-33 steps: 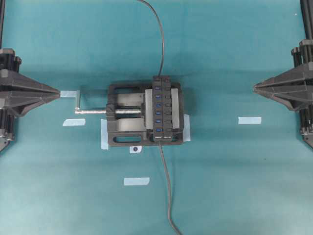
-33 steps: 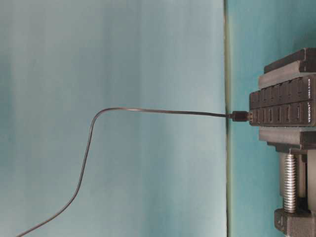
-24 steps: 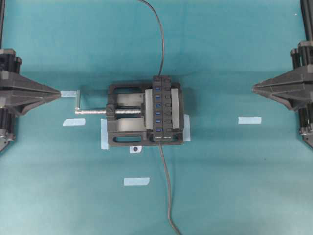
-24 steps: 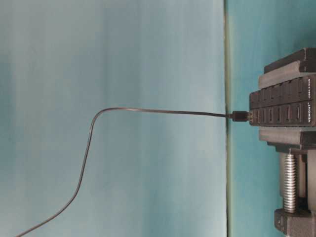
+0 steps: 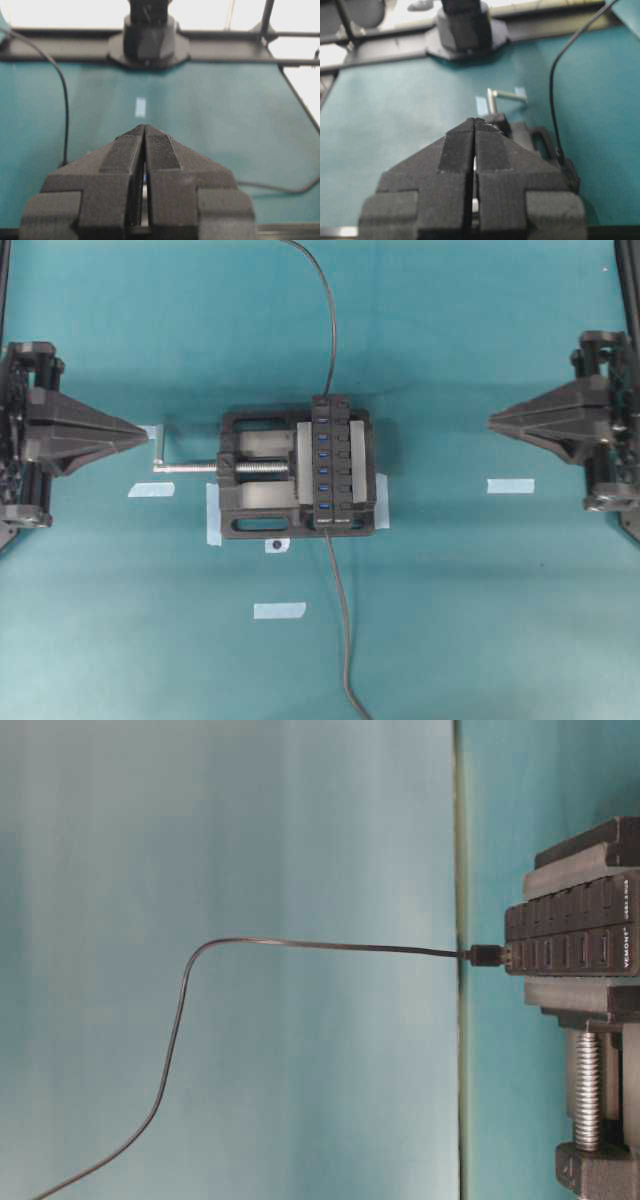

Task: Insert the USB into the center port of the fixed hub
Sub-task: 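Move the right gripper over the hub toward the black USB cable, then close the right gripper on the black cable near its USB plug, then carry the plug with the right gripper to the hub's center port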

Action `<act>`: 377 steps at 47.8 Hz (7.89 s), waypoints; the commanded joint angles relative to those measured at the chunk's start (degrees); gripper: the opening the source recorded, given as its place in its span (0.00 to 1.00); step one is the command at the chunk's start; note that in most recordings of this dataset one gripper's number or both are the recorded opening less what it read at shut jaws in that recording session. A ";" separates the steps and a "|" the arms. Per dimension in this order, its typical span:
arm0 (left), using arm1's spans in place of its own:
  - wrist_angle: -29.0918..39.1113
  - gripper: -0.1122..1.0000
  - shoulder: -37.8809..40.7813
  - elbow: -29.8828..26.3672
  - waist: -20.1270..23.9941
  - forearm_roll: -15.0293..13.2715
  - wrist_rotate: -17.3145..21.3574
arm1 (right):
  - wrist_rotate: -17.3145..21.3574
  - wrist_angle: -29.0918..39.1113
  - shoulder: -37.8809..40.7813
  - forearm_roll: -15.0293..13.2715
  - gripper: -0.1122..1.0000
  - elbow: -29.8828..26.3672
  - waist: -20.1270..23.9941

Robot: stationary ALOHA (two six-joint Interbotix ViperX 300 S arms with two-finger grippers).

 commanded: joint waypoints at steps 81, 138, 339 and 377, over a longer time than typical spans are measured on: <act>13.27 0.10 2.90 -3.60 -0.79 0.09 -0.18 | -0.18 29.00 38.58 -11.60 0.09 -29.27 -8.00; 13.27 0.10 2.99 -3.52 -0.79 0.09 -0.18 | -0.26 21.62 48.96 -15.56 0.08 -33.05 -9.14; 13.27 0.10 2.64 -2.46 -1.05 0.09 -2.20 | 0.79 21.27 48.25 -14.50 0.20 -36.56 -8.53; 13.27 0.10 2.64 -2.37 -1.05 0.09 -2.20 | 0.97 22.94 46.23 -14.41 0.20 -37.18 -6.59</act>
